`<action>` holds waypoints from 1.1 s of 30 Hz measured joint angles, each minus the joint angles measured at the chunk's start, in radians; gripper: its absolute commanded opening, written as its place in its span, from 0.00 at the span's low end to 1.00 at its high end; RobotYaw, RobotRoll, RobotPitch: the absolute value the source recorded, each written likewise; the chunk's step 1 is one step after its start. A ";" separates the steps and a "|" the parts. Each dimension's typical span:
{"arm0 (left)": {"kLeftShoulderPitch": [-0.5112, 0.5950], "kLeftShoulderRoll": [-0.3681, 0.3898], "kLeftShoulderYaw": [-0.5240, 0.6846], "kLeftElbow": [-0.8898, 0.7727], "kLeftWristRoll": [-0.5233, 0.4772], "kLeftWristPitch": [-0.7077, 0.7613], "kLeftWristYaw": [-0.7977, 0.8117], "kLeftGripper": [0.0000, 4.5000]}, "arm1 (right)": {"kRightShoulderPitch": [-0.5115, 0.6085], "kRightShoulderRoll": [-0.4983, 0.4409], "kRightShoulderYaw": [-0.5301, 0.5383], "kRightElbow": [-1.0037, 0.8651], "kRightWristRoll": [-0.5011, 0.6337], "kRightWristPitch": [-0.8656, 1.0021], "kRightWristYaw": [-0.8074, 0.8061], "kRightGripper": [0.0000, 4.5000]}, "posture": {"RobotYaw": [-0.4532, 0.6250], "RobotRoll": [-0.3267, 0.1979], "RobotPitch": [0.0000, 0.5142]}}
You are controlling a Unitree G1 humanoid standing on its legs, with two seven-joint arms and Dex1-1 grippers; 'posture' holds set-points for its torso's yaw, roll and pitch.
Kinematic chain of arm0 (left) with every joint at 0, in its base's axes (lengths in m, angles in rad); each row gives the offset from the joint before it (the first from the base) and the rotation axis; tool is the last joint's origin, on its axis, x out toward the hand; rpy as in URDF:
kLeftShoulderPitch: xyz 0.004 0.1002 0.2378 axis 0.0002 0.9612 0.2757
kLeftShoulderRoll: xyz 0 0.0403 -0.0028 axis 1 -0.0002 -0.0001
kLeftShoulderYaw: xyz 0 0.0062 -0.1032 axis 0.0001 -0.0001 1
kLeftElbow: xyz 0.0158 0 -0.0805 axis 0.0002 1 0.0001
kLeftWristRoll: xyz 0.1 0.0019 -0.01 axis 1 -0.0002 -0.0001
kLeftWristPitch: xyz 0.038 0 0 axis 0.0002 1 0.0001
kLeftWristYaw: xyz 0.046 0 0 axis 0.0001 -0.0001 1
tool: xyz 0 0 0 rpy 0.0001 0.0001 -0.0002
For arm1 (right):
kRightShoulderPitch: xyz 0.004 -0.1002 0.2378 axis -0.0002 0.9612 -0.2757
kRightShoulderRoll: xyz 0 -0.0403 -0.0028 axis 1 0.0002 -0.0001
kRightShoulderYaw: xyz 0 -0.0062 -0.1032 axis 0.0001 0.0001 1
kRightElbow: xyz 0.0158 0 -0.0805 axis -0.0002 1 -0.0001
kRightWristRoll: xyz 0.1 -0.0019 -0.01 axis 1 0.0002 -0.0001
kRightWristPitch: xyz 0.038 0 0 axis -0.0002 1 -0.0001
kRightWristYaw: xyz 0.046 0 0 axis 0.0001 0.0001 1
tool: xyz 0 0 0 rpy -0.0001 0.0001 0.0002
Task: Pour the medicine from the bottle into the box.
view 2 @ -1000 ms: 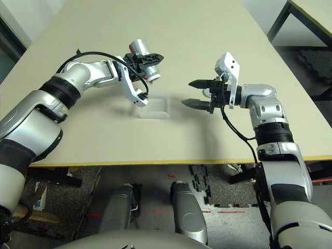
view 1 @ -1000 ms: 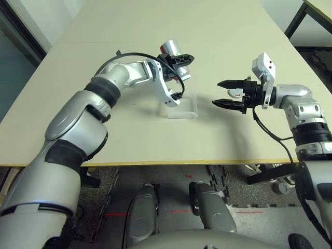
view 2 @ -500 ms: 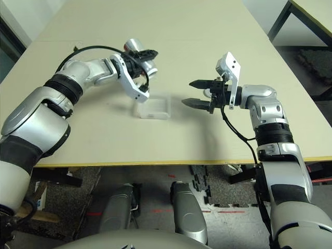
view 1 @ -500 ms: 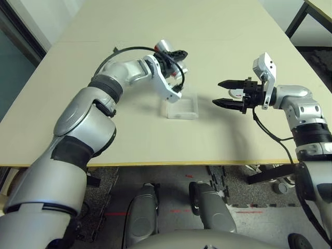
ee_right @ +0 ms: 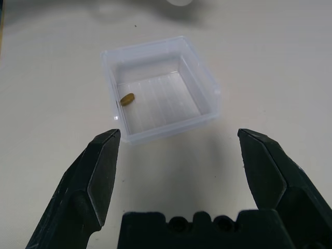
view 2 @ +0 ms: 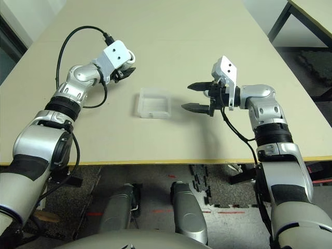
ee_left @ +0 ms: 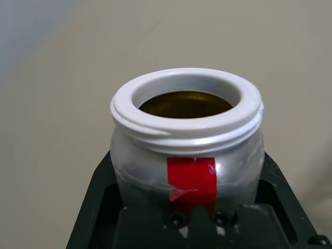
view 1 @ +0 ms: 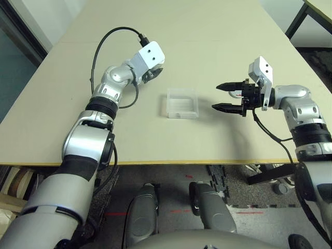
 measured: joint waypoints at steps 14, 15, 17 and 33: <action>0.083 -0.010 0.107 0.063 -0.111 -0.015 0.057 0.59 | 0.000 0.000 0.003 0.017 -0.014 -0.015 0.006 1.00 | 0.35 0.62 0.27; 0.085 -0.012 0.107 0.071 -0.113 -0.026 0.059 0.59 | 0.000 0.000 0.003 0.017 -0.014 -0.015 0.006 1.00 | 0.35 0.62 0.27; 0.087 -0.017 0.115 0.097 -0.116 -0.054 0.069 0.59 | -0.001 0.000 0.003 0.017 -0.014 -0.015 0.006 1.00 | 0.34 0.62 0.27; 0.102 -0.049 0.173 0.162 -0.164 -0.166 0.093 0.59 | -0.002 0.000 0.003 0.016 -0.016 -0.014 0.006 1.00 | 0.34 0.62 0.28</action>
